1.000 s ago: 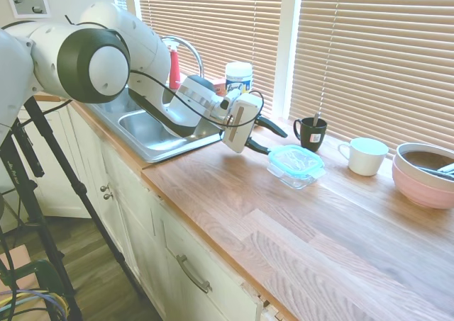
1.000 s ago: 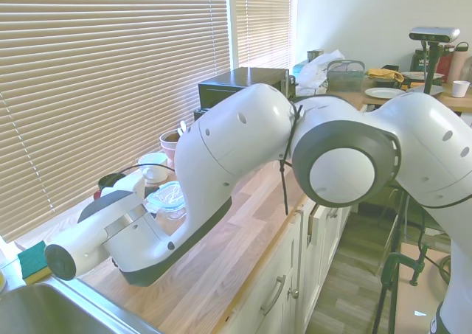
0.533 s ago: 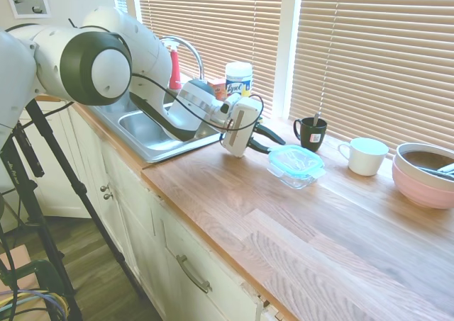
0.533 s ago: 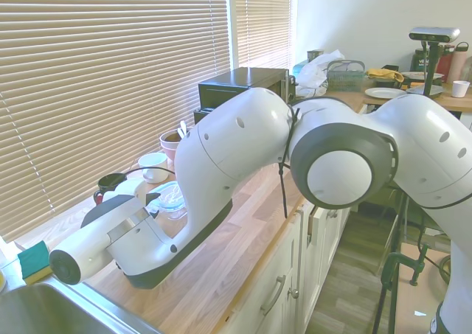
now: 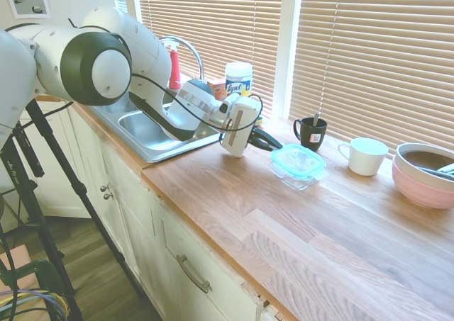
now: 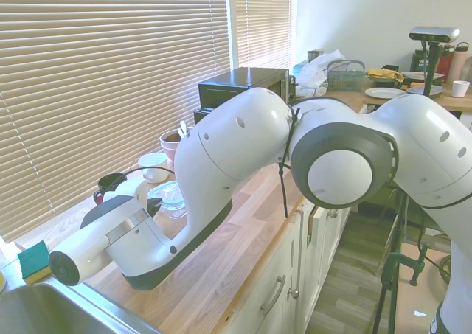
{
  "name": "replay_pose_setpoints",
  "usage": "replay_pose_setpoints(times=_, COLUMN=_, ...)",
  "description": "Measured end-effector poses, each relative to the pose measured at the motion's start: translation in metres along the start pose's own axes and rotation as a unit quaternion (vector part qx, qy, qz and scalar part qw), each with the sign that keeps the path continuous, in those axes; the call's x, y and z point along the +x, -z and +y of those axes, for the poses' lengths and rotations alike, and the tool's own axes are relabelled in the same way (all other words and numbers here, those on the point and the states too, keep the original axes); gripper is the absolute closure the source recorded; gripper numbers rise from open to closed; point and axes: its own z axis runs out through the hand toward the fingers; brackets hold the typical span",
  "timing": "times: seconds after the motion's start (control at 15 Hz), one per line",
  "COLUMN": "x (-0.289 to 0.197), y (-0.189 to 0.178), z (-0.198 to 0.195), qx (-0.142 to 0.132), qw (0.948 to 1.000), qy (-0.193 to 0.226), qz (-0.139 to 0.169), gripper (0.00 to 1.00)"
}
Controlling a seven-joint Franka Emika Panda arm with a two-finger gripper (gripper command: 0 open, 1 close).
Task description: Uncover the lid of the food container
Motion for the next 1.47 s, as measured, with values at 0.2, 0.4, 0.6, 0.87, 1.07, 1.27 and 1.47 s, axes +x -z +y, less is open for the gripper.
replay_pose_setpoints(times=0.2, x=0.000, y=-0.002, z=0.001, qx=-0.001, qw=1.0000, qy=-0.001, qz=-0.006, gripper=1.00)
replay_pose_setpoints(times=0.4, x=0.006, y=-0.001, z=0.006, qx=0.001, qw=0.9997, qy=-0.011, qz=-0.022, gripper=1.00)
replay_pose_setpoints(times=0.6, x=0.017, y=0.000, z=0.015, qx=0.002, qw=0.9990, qy=-0.025, qz=-0.036, gripper=1.00)
replay_pose_setpoints(times=0.87, x=0.037, y=-0.013, z=0.034, qx=-0.012, qw=0.9974, qy=-0.052, qz=-0.048, gripper=1.00)
replay_pose_setpoints(times=1.07, x=0.059, y=-0.025, z=0.051, qx=-0.018, qw=0.9945, qy=-0.082, qz=-0.062, gripper=1.00)
replay_pose_setpoints(times=1.27, x=0.081, y=-0.033, z=0.064, qx=-0.019, qw=0.9896, qy=-0.118, qz=-0.080, gripper=1.00)
replay_pose_setpoints(times=1.47, x=0.106, y=-0.049, z=0.080, qx=-0.028, qw=0.9829, qy=-0.158, qz=-0.091, gripper=1.00)
